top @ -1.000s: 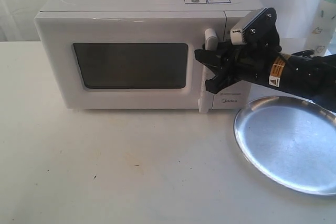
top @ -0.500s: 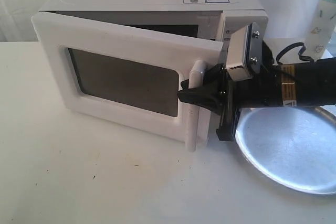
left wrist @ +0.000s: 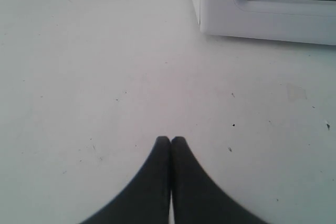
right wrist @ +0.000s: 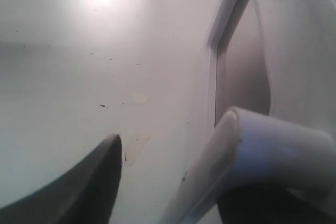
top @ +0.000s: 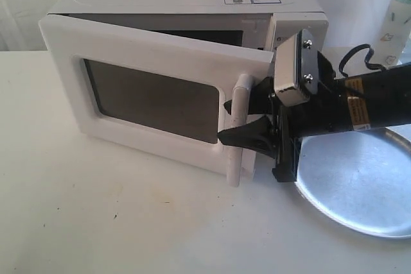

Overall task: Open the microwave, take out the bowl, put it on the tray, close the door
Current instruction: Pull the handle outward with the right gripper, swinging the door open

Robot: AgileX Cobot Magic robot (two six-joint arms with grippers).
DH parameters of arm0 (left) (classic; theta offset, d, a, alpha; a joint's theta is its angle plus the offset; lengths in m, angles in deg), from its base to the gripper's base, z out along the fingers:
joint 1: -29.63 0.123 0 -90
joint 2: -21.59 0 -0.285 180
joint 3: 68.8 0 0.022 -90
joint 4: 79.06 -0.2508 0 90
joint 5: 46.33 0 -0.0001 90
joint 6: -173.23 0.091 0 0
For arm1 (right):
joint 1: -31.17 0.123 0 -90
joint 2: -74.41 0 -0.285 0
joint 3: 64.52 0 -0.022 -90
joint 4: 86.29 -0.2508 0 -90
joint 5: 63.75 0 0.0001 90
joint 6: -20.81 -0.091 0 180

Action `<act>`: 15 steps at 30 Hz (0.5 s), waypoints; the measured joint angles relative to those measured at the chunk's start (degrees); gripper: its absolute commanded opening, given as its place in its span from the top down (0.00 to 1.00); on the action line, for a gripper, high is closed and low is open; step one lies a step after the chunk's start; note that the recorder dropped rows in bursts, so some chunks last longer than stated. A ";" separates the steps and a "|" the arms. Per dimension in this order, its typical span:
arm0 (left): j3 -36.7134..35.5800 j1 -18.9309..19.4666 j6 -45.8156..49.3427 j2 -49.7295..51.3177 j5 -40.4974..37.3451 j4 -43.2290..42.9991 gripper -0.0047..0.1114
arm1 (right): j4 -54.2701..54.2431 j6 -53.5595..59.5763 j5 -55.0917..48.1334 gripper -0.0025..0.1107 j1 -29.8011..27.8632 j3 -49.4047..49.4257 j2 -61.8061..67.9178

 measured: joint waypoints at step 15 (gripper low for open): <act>0.00 0.00 0.00 0.00 0.00 0.00 0.96 | 4.29 -25.22 -17.89 0.75 0.00 5.05 -2.10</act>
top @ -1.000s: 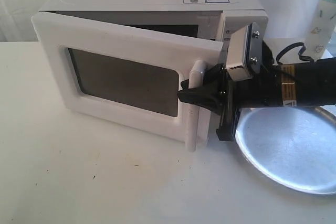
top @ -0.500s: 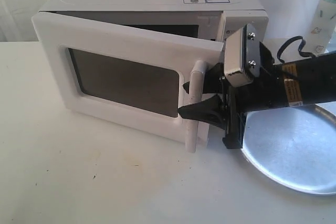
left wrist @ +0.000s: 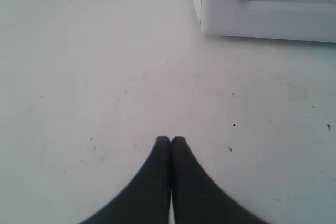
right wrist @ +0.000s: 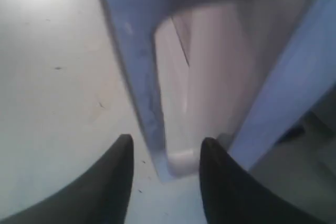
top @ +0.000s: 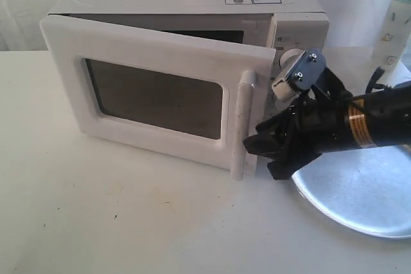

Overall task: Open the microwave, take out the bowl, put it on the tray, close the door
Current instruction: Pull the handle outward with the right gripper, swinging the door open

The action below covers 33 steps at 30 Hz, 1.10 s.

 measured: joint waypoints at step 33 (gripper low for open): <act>0.00 0.00 0.00 0.00 0.00 0.00 0.96 | -3.08 0.59 -7.18 0.98 -0.03 -15.96 -1.32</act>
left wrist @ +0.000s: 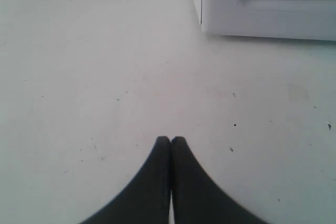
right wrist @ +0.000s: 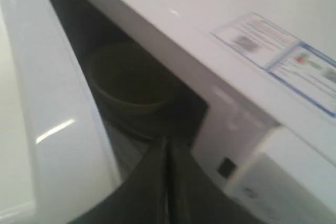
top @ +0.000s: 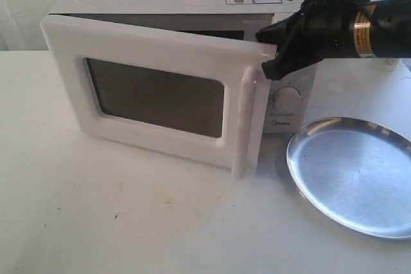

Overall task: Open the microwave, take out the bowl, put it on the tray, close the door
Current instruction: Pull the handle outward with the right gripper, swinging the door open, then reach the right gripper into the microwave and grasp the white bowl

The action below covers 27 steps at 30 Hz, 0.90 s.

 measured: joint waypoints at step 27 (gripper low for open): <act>0.00 0.00 0.00 0.00 0.00 -0.30 0.96 | -25.87 49.43 -0.99 0.52 17.69 -5.24 20.09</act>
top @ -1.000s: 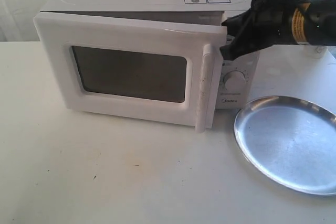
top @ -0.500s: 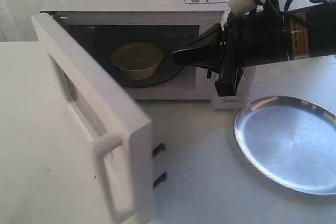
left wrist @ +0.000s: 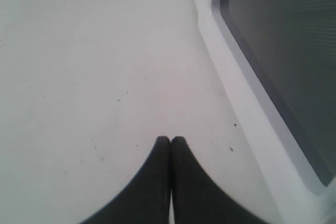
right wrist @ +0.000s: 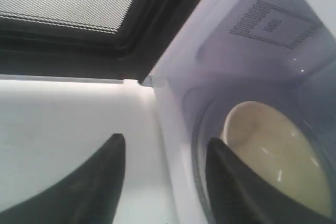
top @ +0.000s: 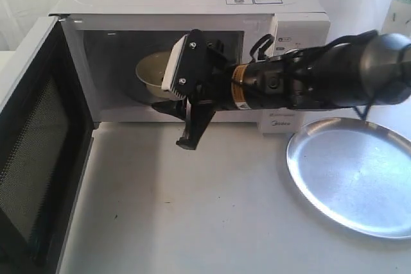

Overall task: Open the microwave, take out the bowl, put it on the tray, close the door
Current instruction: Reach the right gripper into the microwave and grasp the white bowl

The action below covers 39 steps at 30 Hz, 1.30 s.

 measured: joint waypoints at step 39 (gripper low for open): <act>0.00 0.00 0.00 0.00 0.00 0.25 0.96 | 26.01 -45.17 -5.63 0.98 8.69 -1.06 -5.13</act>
